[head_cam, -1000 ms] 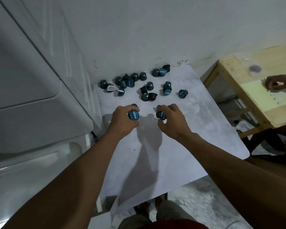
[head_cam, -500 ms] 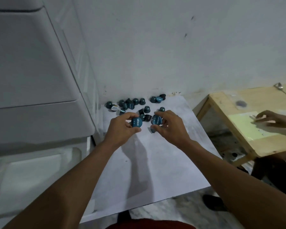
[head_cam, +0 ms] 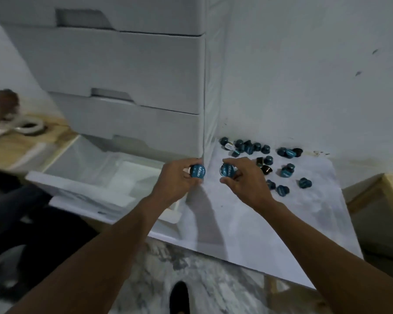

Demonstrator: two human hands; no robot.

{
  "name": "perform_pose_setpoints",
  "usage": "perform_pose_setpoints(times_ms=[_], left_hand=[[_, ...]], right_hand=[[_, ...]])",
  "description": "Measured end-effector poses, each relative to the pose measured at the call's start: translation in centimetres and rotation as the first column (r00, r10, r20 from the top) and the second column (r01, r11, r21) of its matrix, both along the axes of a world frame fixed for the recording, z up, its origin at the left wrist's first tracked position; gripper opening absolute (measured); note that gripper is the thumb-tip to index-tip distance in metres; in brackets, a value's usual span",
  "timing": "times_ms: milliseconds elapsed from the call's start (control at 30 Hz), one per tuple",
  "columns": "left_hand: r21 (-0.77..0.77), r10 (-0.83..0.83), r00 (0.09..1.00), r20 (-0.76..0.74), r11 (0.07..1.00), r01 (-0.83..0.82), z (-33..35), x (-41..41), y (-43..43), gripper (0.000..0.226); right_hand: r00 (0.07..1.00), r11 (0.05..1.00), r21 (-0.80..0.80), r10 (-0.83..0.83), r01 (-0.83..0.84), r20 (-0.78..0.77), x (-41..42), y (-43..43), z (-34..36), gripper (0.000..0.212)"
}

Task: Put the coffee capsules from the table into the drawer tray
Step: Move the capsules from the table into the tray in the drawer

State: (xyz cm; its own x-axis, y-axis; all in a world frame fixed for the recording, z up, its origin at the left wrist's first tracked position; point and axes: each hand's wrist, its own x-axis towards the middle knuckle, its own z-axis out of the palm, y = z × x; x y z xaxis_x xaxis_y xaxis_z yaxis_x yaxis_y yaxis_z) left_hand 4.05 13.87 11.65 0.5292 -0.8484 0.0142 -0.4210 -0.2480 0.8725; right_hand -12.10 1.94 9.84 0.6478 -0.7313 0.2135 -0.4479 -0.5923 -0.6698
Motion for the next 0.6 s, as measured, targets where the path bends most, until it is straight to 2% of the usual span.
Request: perform_pose_setpoints(times_ms=[133,300,600], left_hand=[[0.024,0.122,0.991,0.052,0.992,-0.123,0.2,3.2,4.2,0.048],[0.040,0.183,0.978,0.105,0.981,-0.188,0.1,8.0,8.4,0.048],[0.108,0.049,0.970,0.240,0.991,-0.077,-0.2,21.6,14.2,0.045]], right_hand=[[0.993,0.993,-0.002,0.120,-0.120,0.010,4.1,3.4,1.3,0.037],[0.985,0.985,-0.002,0.173,-0.173,0.011,9.6,6.4,1.6,0.041],[0.996,0.995,0.038,0.092,-0.091,-0.022,21.4,12.3,-0.4,0.039]])
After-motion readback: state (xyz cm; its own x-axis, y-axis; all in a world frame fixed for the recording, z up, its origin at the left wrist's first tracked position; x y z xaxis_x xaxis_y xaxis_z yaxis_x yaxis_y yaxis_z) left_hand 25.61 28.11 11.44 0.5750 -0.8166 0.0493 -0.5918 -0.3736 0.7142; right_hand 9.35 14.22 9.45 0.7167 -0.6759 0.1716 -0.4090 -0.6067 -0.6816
